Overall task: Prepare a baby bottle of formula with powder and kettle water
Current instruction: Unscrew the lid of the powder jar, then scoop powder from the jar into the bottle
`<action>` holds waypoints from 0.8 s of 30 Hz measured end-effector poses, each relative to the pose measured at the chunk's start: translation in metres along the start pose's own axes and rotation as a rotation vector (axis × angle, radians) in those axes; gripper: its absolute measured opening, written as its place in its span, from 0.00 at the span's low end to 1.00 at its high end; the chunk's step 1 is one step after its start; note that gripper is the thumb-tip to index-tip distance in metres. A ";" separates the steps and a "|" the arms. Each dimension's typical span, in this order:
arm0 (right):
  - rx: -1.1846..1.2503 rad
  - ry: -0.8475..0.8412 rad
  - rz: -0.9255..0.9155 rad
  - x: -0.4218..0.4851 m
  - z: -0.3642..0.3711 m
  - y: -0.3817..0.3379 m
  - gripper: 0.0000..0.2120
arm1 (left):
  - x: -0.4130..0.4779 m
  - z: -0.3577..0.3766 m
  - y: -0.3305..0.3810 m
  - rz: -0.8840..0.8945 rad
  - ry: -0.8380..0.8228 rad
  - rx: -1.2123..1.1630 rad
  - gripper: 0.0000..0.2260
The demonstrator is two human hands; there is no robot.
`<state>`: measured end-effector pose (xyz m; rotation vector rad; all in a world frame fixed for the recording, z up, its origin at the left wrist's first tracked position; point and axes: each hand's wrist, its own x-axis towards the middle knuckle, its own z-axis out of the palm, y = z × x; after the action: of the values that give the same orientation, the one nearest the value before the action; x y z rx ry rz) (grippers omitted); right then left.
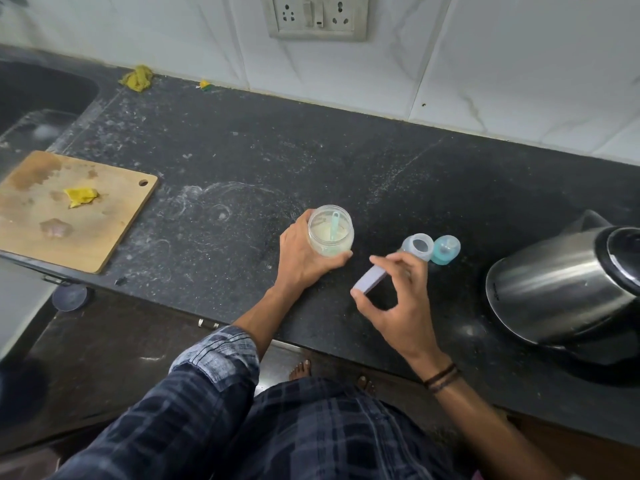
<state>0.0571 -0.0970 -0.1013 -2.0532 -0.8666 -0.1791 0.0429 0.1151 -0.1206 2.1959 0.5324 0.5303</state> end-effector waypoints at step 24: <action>-0.025 -0.146 0.108 -0.040 0.020 0.023 0.26 | -0.002 0.001 0.005 -0.039 0.002 -0.010 0.35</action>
<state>0.0382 -0.1109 -0.1463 -2.1508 -0.8421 0.0190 0.0430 0.1110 -0.1176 2.1711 0.5714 0.5129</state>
